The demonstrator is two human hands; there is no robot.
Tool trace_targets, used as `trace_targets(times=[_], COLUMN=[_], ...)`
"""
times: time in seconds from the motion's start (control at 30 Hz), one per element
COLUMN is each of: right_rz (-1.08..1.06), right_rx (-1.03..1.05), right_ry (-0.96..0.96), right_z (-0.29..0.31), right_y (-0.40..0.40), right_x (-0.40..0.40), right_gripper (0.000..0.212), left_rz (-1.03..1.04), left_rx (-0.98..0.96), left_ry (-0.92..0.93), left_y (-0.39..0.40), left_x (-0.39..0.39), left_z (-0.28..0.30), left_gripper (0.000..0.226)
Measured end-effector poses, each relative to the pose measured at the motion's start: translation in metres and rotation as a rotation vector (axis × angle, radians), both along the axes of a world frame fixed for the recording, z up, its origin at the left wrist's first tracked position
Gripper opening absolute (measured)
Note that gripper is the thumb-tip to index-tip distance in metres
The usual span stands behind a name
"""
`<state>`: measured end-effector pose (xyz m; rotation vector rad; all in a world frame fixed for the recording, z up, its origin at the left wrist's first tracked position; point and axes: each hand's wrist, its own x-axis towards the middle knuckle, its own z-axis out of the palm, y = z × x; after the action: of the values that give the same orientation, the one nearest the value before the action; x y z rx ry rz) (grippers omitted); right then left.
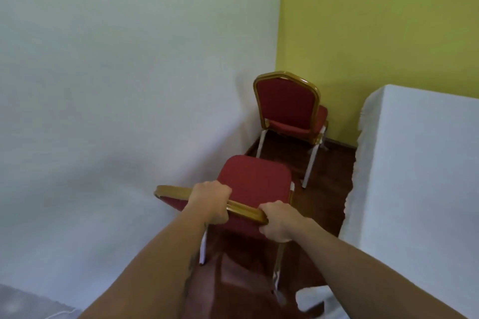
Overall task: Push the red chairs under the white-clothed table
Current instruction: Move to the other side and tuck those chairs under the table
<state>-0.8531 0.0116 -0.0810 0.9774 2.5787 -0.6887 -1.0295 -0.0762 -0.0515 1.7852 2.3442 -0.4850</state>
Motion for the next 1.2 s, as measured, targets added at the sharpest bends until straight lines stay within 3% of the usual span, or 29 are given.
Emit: trace_targets(times=[0.13, 0.27, 0.5, 0.87, 1.2], right_rz=[-0.042, -0.083, -0.169, -0.338, -0.643], right_rx=[0.056, 0.098, 0.112, 0.103, 0.158], right_ry=[-0.030, -0.052, -0.046, -0.029, -0.079], right_z=[-0.001, 0.004, 0.001, -0.010, -0.002], right_y=[-0.005, -0.005, -0.006, -0.014, 0.003], right_x=[-0.004, 0.005, 0.039, 0.081, 0.043], right_gripper=[0.028, 0.027, 0.009, 0.010, 0.010], left_rz=[-0.271, -0.435, -0.562, -0.738, -0.928], left_rx=[-0.036, -0.010, 0.034, 0.056, 0.106], left_ry=[0.037, 0.012, -0.014, -0.022, -0.083], left_y=[0.010, 0.017, 0.026, 0.061, 0.123], left_x=[-0.010, -0.005, 0.025, 0.054, 0.027], left_z=[0.004, 0.001, 0.001, -0.001, -0.010], left_gripper=[0.031, 0.037, 0.029, 0.038, 0.039])
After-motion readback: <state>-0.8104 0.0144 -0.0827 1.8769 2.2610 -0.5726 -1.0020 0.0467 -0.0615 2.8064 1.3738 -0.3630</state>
